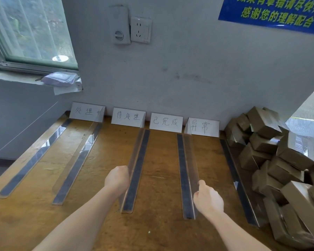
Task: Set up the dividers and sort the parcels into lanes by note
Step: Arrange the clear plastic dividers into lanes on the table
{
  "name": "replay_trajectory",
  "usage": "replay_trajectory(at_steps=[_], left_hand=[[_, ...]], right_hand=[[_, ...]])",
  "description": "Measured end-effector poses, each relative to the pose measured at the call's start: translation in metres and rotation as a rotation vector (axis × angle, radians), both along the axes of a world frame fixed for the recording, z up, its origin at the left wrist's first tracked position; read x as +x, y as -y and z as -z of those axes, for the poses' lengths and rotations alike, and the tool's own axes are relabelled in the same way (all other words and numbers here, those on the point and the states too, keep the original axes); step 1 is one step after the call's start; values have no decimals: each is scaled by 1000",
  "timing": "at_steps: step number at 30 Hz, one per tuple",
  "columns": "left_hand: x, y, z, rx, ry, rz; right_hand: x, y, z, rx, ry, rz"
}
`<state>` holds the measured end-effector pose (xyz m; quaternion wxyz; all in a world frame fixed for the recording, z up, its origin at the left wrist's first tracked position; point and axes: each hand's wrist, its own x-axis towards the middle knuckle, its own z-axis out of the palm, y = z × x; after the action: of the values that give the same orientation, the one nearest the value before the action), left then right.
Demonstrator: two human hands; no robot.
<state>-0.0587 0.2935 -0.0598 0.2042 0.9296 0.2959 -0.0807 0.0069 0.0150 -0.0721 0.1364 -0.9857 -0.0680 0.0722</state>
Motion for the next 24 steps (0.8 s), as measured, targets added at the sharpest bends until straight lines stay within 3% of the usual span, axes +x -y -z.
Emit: replay_trajectory(at_steps=[24], left_hand=[[7,4,9,45,-7,-23]], right_hand=[[14,13,3,26,-31,-41]])
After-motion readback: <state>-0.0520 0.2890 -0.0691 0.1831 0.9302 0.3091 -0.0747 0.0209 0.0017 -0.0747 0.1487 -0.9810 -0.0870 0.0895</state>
